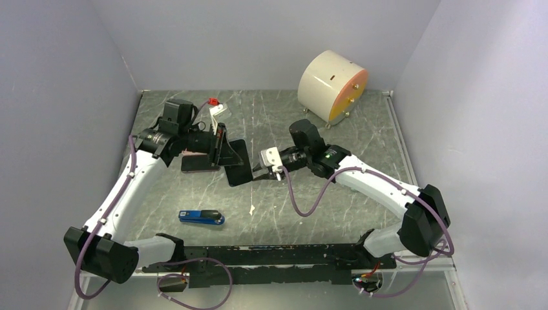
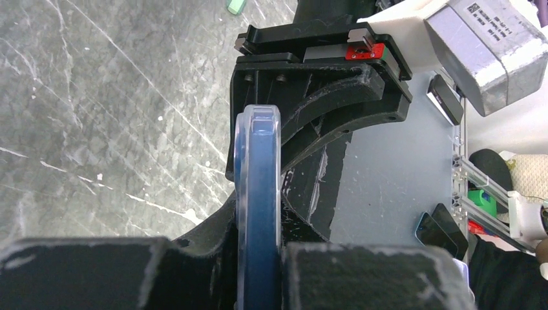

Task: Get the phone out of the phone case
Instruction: Remove the phone case from the phone.

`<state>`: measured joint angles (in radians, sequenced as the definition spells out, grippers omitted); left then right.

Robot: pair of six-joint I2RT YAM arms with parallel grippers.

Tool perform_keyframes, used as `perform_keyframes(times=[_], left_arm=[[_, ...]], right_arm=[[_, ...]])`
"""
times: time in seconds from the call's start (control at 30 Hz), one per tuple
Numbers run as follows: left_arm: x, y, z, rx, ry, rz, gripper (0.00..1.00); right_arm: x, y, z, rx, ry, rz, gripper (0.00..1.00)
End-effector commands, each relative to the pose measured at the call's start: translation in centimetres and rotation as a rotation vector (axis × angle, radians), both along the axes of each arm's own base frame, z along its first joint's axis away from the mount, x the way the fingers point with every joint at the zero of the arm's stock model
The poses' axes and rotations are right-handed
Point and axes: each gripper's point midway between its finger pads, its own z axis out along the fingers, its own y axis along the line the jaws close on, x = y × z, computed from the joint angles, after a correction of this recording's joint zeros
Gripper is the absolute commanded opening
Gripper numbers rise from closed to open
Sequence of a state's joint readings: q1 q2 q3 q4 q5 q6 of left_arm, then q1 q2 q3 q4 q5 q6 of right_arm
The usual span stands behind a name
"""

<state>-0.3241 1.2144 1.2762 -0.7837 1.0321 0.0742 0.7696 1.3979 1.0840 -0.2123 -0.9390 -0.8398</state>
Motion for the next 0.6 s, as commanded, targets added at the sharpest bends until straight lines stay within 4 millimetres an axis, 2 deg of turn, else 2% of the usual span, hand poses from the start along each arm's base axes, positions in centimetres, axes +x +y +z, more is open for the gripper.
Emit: perform_keyframes(times=[0.0,0.57], left_arm=[[-5.3,-1.1,5.9,-0.225,0.011,-0.235,0.03],[-6.0,-1.0,6.3,-0.252,0.013,-0.286,0.02]], right_arm=[[2.5,1.2,1.5,0.051,-0.21,-0.047,0.0],[4.9,1.1,2.1,0.054,-0.371,-0.111,0.0]])
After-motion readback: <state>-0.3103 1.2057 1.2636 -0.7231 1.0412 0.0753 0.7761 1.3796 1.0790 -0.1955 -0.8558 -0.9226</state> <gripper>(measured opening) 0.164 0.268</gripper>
